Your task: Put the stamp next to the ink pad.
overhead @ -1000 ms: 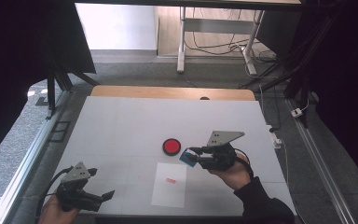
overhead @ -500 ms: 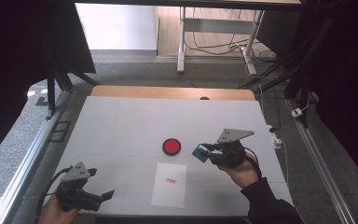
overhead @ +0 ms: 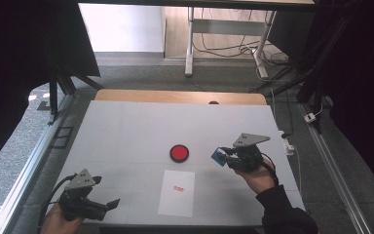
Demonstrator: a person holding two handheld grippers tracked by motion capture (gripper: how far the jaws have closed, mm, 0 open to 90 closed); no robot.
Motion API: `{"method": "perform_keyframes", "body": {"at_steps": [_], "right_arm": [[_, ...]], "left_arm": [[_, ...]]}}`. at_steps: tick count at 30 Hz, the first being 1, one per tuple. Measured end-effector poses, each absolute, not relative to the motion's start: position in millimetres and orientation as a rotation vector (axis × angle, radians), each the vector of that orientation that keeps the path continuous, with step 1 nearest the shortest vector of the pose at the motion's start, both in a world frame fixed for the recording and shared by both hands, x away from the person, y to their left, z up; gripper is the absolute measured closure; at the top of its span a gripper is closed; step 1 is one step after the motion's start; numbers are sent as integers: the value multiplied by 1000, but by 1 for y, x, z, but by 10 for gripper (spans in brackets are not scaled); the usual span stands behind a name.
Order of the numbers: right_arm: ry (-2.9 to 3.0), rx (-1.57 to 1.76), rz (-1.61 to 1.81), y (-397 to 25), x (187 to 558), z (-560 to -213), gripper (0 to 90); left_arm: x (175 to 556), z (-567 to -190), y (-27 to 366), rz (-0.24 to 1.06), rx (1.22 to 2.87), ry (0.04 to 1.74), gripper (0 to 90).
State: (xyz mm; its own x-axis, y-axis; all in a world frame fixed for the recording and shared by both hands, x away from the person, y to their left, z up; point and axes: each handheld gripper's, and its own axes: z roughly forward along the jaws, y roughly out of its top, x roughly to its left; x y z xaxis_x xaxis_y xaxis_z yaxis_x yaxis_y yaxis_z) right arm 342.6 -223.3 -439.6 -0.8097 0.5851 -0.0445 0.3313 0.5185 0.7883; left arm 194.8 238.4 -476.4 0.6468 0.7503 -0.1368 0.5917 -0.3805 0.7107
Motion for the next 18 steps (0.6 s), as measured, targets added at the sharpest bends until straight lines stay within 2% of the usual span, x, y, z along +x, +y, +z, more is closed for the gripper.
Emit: {"method": "perform_keyframes", "body": {"at_steps": [18], "right_arm": [[2471, 820, 997, -230, 360, -466, 712]], "left_arm": [[195, -477, 237, 273, 2119, 1038, 5]]}}
